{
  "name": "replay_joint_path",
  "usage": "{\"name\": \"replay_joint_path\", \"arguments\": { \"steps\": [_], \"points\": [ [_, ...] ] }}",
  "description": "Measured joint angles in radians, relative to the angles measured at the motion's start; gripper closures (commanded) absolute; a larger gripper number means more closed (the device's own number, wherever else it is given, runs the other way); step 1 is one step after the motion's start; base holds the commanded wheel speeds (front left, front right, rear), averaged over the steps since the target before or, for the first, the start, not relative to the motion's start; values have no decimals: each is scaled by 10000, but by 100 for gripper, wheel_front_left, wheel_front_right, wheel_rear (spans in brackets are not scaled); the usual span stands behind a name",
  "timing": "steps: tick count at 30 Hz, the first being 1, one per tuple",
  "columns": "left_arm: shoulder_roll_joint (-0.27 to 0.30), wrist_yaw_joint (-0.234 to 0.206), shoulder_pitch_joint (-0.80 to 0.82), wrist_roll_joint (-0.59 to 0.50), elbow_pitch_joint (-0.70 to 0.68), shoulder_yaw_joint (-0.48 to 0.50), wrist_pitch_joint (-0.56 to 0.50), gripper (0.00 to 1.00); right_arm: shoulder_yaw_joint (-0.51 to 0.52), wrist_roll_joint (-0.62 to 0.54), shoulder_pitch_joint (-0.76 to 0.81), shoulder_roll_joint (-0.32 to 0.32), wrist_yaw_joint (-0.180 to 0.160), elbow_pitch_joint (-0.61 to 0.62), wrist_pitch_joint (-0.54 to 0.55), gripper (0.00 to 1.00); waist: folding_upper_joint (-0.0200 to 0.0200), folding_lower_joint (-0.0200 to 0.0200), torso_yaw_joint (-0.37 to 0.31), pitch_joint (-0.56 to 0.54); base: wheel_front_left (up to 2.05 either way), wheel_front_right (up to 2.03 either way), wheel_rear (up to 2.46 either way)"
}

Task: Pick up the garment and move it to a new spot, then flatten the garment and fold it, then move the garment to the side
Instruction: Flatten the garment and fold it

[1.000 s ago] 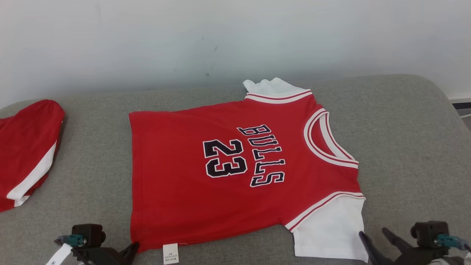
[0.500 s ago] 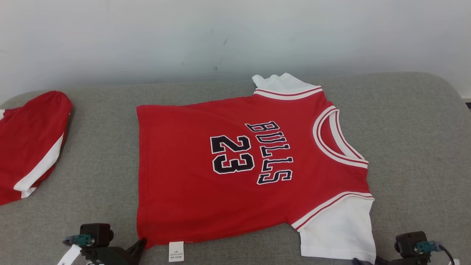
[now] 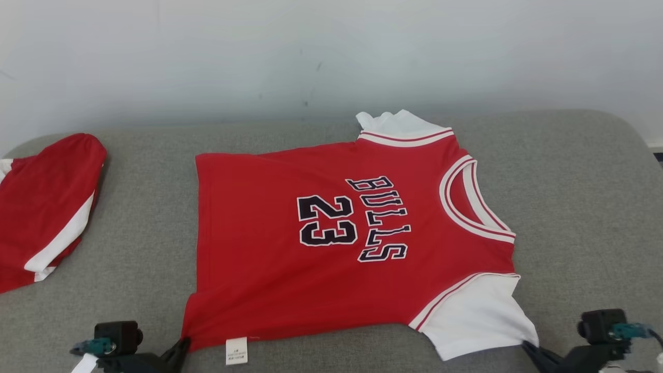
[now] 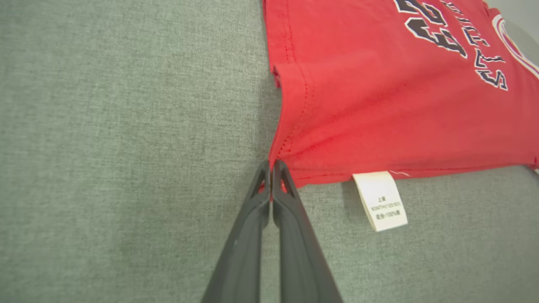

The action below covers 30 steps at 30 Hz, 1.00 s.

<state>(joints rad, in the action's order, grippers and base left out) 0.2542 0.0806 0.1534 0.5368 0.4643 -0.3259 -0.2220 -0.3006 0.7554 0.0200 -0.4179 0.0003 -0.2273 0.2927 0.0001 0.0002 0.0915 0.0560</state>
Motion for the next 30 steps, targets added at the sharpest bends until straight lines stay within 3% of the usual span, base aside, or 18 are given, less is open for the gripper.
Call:
{"name": "replay_joint_path", "arguments": {
  "steps": [5, 13, 22, 30],
  "points": [
    [242, -8, -345, -25, 12, 44, 142, 100, 493, 420, 595, -401, 86, 380, -81, 100, -1, 0, -75, -327, 0, 0, 0],
    [280, 0, -744, -13, -240, -25, 245, 100, 606, 1453, 1228, -102, 529, 1555, -10, 100, 0, -1, -272, -697, 0, 0, 0],
    [550, 77, -642, -21, -596, 36, 197, 100, 1210, 1825, 980, -445, 570, 2102, 171, 100, -1, -2, -249, -717, 0, 0, 0],
    [606, 100, 439, 90, -656, 148, -245, 100, 1193, 1860, -472, -477, 472, 1693, 606, 100, 0, -2, -255, -431, 0, 0, 0]
  ]
}}
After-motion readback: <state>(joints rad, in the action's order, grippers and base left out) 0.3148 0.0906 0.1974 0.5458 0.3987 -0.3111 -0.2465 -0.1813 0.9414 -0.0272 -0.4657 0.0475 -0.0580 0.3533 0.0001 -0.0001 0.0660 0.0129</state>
